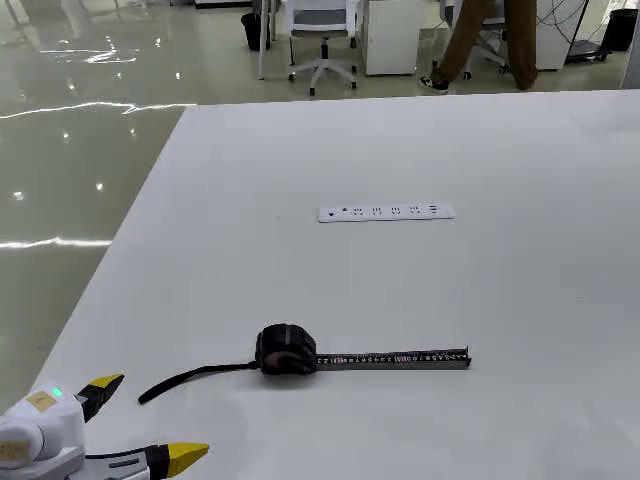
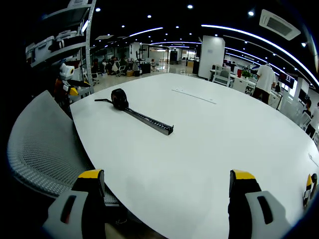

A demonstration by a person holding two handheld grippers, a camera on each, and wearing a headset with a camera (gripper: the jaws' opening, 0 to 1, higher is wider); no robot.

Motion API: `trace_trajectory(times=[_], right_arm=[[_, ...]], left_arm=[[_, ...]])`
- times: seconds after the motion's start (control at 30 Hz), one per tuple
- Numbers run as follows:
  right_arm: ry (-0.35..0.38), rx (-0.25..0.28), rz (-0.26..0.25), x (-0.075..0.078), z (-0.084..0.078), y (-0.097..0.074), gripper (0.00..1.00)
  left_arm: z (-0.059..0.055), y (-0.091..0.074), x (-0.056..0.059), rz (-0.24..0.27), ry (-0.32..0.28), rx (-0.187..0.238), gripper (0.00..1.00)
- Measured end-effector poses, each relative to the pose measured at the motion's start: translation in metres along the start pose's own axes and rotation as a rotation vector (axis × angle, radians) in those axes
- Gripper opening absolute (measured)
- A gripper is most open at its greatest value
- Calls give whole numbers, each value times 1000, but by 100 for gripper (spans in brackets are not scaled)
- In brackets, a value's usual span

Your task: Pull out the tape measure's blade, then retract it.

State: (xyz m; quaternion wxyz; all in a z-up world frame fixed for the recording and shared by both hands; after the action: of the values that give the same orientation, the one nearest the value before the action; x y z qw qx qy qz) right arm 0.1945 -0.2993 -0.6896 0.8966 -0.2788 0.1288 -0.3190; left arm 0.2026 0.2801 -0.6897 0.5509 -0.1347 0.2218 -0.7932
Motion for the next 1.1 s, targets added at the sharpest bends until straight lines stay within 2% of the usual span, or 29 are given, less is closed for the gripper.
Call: trace_trajectory(times=[0.23, 0.47, 0.83, 0.97, 1.1], right_arm=[[4, -3, 2, -3, 1, 2, 100], [0, -1, 5, -3, 1, 0, 100], [-38, -25, -5, -1, 1, -3, 100], [-41, -27, -1, 0, 3, -4, 100], [-49, -33, 3, -1, 6, -5, 100]], left_arm=[[2, -2, -2, 6, -12, 14, 100], [1, -3, -2, 5, -27, 7, 100], [4, -3, -2, 5, -14, 19, 100], [4, -5, -3, 7, -6, 36, 100], [4, -6, -5, 11, -11, 32, 100]])
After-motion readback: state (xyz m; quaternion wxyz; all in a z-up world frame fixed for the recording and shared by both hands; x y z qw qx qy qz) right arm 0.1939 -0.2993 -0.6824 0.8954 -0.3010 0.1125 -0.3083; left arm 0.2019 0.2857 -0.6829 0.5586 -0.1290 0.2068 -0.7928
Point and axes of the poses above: the centre of the closed fingertips' face, and the gripper's own axes: y roughly forward along the fingers, x roughly to its right, z roughly out of its top, the point moved 9 cm from there along -y, roughly backward along the fingers, and after that the axes turned 11 degrees about z, right-handed, at the moved point
